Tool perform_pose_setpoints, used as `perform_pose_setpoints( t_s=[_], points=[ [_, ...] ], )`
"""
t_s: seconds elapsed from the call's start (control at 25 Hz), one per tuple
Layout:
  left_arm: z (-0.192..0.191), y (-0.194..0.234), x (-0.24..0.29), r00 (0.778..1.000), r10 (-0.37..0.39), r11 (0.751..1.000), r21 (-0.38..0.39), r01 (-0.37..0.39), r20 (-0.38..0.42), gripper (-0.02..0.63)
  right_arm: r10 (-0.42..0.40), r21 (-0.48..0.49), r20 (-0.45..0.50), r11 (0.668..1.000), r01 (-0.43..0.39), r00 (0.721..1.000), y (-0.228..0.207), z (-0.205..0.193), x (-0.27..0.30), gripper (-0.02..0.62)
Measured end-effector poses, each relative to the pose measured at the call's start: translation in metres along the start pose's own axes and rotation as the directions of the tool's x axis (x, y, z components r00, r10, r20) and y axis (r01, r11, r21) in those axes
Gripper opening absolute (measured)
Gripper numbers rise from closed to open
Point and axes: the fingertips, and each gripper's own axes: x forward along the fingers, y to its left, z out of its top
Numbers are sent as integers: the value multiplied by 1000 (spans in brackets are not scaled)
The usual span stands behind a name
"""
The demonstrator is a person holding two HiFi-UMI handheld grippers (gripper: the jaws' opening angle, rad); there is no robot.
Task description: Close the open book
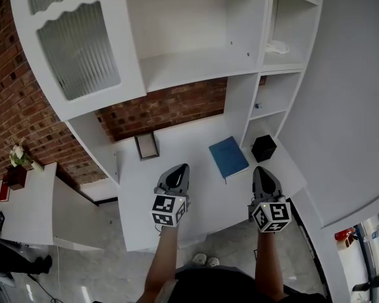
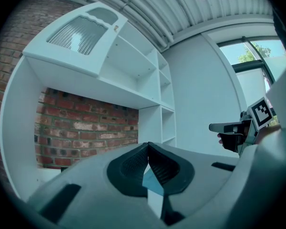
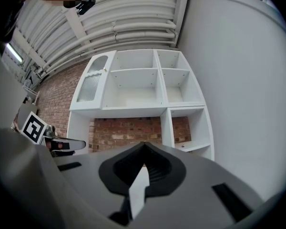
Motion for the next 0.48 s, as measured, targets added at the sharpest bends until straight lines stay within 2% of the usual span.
perform_pose_setpoints(
  t_s=[0.48],
  points=[
    [-10, -6, -6, 1000, 2, 1000, 8, -2, -30, 9, 0, 10, -27, 1000, 0, 1000, -2, -7, -5, -3]
  ],
)
